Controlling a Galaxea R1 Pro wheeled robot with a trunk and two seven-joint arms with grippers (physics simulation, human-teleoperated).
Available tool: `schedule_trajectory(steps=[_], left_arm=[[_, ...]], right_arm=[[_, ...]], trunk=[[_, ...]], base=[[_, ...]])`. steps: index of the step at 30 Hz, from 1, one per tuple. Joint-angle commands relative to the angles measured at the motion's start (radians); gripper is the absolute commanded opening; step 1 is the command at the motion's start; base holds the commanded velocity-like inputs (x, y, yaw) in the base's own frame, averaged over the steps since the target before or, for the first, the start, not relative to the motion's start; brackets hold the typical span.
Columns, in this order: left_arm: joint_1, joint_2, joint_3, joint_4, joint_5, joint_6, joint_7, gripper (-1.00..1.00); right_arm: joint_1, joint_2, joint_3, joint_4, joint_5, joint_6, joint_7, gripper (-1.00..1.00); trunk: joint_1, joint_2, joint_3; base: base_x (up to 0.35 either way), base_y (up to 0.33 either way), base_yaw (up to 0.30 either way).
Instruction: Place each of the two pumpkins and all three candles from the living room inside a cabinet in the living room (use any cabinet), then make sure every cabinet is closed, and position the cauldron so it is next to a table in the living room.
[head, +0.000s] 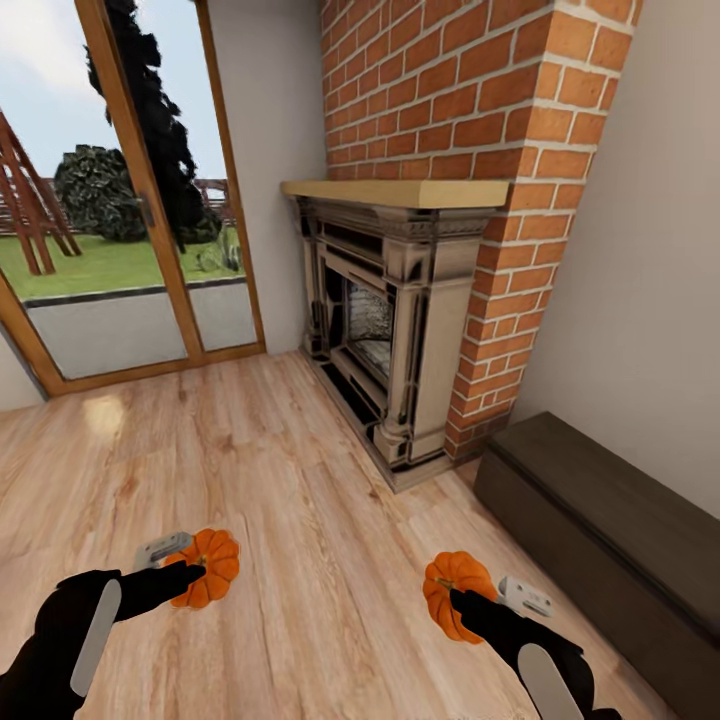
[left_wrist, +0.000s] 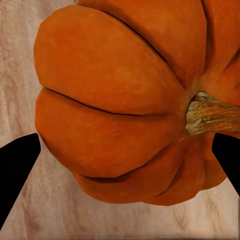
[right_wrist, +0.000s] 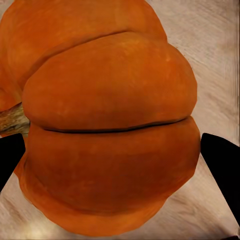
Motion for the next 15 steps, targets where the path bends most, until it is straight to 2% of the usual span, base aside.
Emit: schedule_trajectory(steps=[1, 5, 15], left_arm=[[0.000, 0.000, 0.000, 0.000, 0.003, 0.000, 0.000, -1.00], [-0.001, 0.001, 0.001, 0.000, 0.004, 0.003, 0.000, -1.00], [-0.001, 0.003, 0.001, 0.000, 0.008, 0.007, -0.001, -1.00]], right_arm=[[0.000, 0.000, 0.000, 0.000, 0.001, 0.000, 0.000, -1.00], [0.000, 0.000, 0.000, 0.000, 0.001, 0.001, 0.001, -1.00], [0.000, 0.000, 0.000, 0.001, 0.001, 0.001, 0.001, -1.00]], trunk=[[-0.004, 0.007, 0.003], [-0.019, 0.035, 0.016], [-0.058, 0.105, 0.047]], base=[[-0.003, 0.000, -0.285], [-0.104, 0.000, -0.286], [-0.281, 0.000, -0.286]])
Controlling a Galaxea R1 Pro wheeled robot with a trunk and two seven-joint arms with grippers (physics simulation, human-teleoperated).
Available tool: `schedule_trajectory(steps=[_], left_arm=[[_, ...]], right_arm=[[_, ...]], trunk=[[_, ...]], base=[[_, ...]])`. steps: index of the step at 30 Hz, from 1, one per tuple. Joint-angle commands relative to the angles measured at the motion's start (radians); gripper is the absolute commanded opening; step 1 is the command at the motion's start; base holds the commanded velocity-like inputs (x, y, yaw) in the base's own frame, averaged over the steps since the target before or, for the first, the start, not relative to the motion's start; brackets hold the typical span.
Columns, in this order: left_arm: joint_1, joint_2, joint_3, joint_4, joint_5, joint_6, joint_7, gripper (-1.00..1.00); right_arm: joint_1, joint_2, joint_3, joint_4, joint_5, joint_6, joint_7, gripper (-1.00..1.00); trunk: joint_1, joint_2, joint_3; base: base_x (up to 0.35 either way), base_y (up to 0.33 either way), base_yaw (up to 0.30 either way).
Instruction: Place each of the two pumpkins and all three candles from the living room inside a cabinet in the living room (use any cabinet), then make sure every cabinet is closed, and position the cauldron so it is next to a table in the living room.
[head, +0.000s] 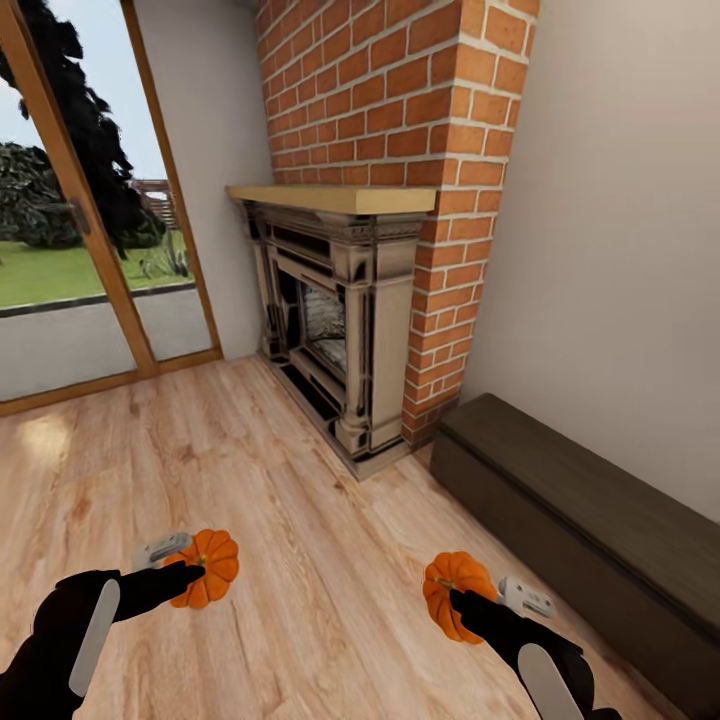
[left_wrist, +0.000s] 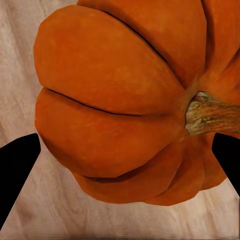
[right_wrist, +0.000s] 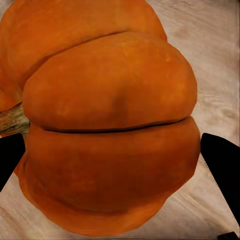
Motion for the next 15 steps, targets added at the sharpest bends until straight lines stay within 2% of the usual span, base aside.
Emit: schedule_trajectory(steps=[1, 15], left_arm=[[0.000, 0.000, 0.000, 0.000, 0.005, 0.000, 0.000, -1.00], [0.000, 0.001, 0.000, 0.000, 0.006, 0.000, 0.000, -1.00]], right_arm=[[0.000, 0.000, 0.000, 0.000, 0.000, -0.001, 0.000, -1.00], [0.000, 0.000, 0.000, 0.001, 0.000, -0.001, 0.000, -1.00]], trunk=[[-0.004, 0.007, 0.003], [-0.058, 0.105, 0.047]], base=[[-0.161, 0.000, -0.286], [-0.024, 0.000, -0.286]])
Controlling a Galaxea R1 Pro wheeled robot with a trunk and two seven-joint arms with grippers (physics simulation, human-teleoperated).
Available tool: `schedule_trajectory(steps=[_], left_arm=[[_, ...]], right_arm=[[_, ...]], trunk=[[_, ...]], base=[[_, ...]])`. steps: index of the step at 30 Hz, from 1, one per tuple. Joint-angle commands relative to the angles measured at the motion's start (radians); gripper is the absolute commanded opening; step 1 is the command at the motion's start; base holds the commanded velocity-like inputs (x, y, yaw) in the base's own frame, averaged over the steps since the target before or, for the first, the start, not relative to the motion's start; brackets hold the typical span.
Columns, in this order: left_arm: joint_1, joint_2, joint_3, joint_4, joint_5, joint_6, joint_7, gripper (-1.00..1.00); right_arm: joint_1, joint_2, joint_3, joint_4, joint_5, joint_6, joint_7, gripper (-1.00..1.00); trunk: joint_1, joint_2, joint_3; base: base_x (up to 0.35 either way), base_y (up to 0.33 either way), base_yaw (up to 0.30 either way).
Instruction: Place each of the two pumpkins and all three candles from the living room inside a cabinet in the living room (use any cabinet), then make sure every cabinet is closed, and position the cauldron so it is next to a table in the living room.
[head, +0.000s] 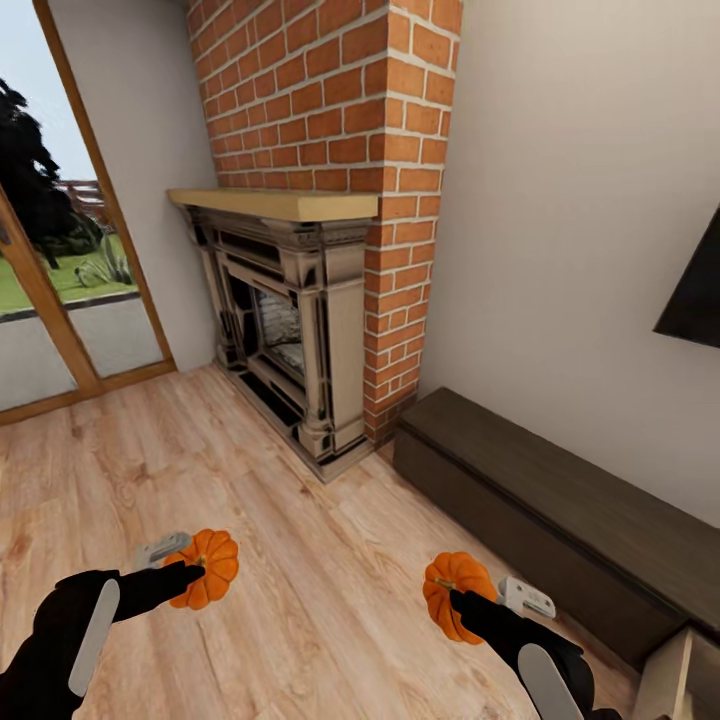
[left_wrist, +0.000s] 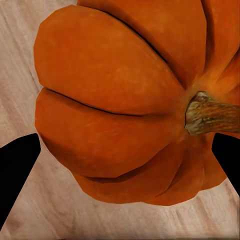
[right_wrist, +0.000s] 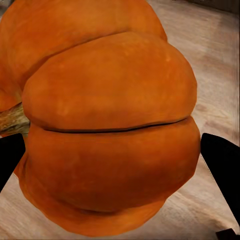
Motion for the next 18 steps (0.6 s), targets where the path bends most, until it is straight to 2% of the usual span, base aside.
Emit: schedule_trajectory(steps=[1, 4, 11, 18], left_arm=[[0.000, 0.000, 0.000, 0.000, 0.005, 0.000, 0.000, -1.00], [0.000, 0.000, 0.000, 0.000, 0.005, 0.000, 0.000, -1.00], [0.000, 0.000, 0.000, 0.000, 0.005, 0.001, -0.001, -1.00], [0.000, 0.000, 0.000, 0.000, 0.005, 0.000, -0.001, -1.00]], right_arm=[[0.000, 0.000, 0.000, 0.000, 0.000, -0.001, 0.001, -1.00], [0.000, -0.001, 0.000, 0.000, 0.000, 0.000, 0.009, -1.00], [-0.001, -0.006, -0.003, 0.000, 0.000, -0.001, 0.090, -1.00], [-0.001, -0.010, -0.004, 0.001, 0.000, -0.001, 0.098, -1.00]], trunk=[[-0.004, 0.007, 0.003], [-0.015, 0.028, 0.013], [-0.042, 0.077, 0.035], [-0.069, 0.126, 0.057]], base=[[0.000, 0.000, -0.286], [0.000, 0.000, -0.286], [0.000, 0.000, -0.287], [0.000, 0.000, -0.287]])
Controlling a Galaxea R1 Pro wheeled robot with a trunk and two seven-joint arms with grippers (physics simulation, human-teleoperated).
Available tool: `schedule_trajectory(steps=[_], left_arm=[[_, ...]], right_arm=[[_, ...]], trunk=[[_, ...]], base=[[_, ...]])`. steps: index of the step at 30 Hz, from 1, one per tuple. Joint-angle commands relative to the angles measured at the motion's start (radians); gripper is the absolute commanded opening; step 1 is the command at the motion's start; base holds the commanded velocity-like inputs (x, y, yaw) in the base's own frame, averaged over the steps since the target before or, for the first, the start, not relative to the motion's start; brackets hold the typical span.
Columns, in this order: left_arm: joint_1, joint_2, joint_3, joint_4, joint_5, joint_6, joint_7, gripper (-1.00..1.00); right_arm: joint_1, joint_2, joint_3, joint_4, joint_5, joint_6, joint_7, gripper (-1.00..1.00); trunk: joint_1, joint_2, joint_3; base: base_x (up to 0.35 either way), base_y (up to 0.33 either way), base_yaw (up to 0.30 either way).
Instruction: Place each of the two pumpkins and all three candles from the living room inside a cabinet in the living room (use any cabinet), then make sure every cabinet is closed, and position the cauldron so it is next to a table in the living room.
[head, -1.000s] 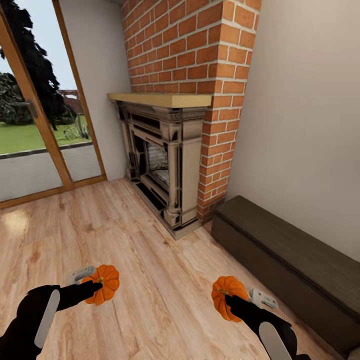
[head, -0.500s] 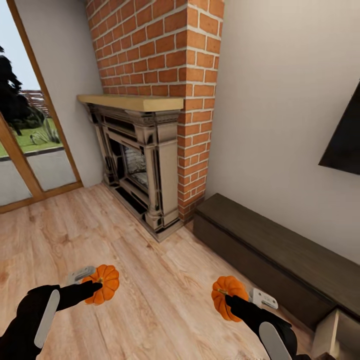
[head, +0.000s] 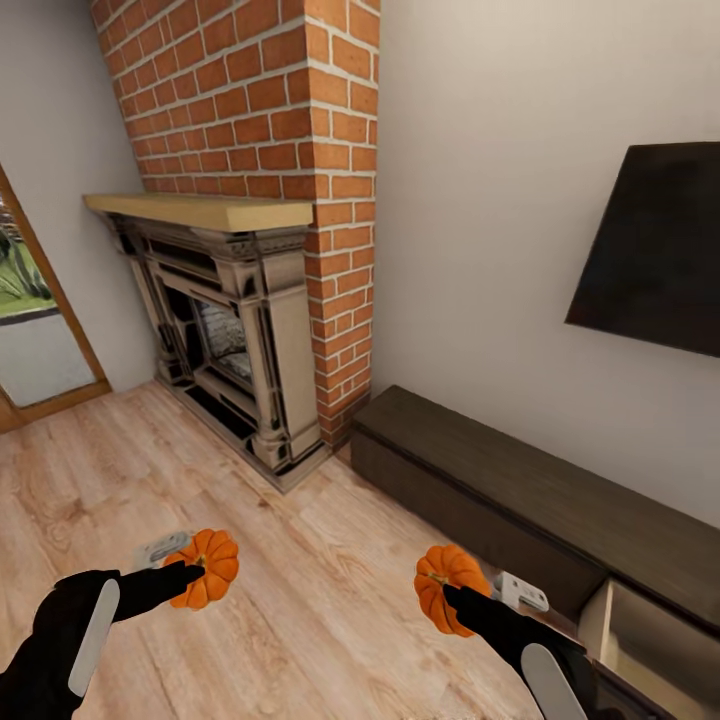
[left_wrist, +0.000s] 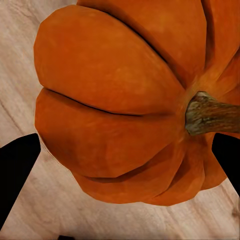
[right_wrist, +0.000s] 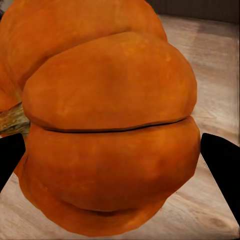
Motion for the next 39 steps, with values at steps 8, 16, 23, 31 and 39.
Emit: schedule_trajectory(steps=[8, 16, 23, 31, 39], left_arm=[[0.000, 0.000, 0.000, 0.000, 0.005, 0.000, 0.000, -1.00], [0.000, -0.001, 0.000, 0.000, 0.005, 0.000, 0.000, -1.00], [0.000, -0.002, 0.000, 0.000, 0.005, 0.000, -0.001, -1.00], [0.000, -0.003, 0.000, 0.000, 0.005, 0.000, -0.001, -1.00], [0.000, -0.004, -0.001, -0.017, 0.005, 0.002, -0.001, -1.00]], right_arm=[[0.001, -0.003, -0.001, 0.000, -0.001, -0.001, 0.003, -1.00], [0.001, -0.005, 0.006, 0.001, 0.000, -0.003, 0.014, -1.00], [0.001, 0.000, -0.002, 0.001, -0.001, -0.004, 0.048, -1.00], [0.001, 0.007, -0.007, 0.000, -0.002, -0.003, 0.084, -1.00], [0.001, 0.004, -0.006, 0.000, -0.002, -0.002, 0.085, -1.00]], trunk=[[-0.031, 0.056, 0.025], [-0.061, 0.112, 0.048], [-0.088, 0.161, 0.070], [-0.088, 0.161, 0.070], [-0.088, 0.161, 0.070]], base=[[0.000, 0.000, -0.286], [0.000, 0.000, -0.103], [0.000, 0.000, -0.003], [0.000, 0.000, 0.000], [0.000, 0.000, -0.173]])
